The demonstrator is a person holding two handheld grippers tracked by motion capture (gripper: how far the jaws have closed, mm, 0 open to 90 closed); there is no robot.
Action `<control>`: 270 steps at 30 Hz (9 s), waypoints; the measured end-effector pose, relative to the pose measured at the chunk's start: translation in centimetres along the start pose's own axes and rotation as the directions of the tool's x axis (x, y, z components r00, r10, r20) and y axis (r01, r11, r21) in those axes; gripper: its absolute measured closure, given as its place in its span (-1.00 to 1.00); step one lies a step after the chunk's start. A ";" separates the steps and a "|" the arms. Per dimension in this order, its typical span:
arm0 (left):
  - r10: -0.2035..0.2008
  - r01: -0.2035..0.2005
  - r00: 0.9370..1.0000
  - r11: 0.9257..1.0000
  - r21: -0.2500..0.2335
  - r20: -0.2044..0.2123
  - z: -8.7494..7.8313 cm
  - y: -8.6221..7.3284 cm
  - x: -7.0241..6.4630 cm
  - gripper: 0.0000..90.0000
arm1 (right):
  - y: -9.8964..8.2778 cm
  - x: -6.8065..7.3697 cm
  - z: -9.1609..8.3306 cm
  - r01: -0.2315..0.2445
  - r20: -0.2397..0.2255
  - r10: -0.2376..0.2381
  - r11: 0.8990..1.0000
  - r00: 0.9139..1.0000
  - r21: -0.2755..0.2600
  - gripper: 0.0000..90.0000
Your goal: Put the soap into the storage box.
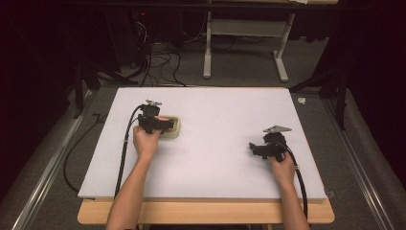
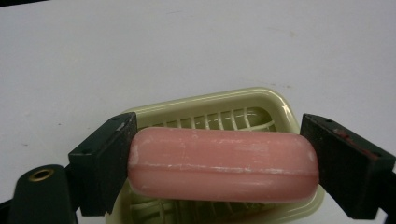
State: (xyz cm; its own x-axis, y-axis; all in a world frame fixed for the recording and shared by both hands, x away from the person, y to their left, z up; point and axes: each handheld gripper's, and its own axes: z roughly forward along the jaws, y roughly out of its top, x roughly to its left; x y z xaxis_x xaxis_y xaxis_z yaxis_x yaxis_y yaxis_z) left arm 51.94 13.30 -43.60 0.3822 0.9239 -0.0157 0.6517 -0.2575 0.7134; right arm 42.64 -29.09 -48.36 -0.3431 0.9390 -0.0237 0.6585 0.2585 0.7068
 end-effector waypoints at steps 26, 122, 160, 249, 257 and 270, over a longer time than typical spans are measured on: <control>0.058 -0.057 0.998 0.996 0.064 -0.010 -0.6 -1.4 -0.9 -0.70 | 0.0 0.0 0.0 0.000 0.000 0.000 1.000 1.000 0.000 -0.66; 0.049 -0.033 0.992 0.991 -0.129 0.120 -8.0 -3.1 -1.0 -0.78 | 0.0 0.0 0.0 0.000 0.000 0.000 1.000 1.000 0.000 -0.66; 0.037 -0.010 0.984 0.988 -0.156 0.173 -10.5 -6.6 -1.9 -0.77 | 0.0 0.0 0.0 0.000 0.001 0.000 1.000 1.000 0.000 -0.66; 0.119 -0.120 0.977 0.993 -0.007 0.177 -3.8 -8.8 -5.8 -0.77 | 0.0 0.0 0.0 0.000 0.001 0.000 1.000 1.000 0.000 -0.66; 0.118 -0.119 0.979 0.993 -0.005 0.167 -3.2 -8.9 -5.9 -0.77 | 0.0 0.0 0.0 0.002 0.001 -0.002 1.000 1.000 -0.001 -0.66; 0.132 -0.135 0.982 0.991 0.012 0.138 -2.4 -9.1 -6.1 -0.77 | 0.0 0.0 0.0 0.002 0.001 -0.002 1.000 1.000 -0.001 -0.66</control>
State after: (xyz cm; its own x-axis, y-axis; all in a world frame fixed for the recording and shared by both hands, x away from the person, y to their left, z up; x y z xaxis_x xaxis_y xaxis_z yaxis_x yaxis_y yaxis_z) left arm 42.09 10.66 -48.25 0.5517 0.8339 -0.0179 0.6018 -0.3831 0.7008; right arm 42.63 -29.08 -48.36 -0.3437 0.9387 -0.0259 0.6575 0.2602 0.7071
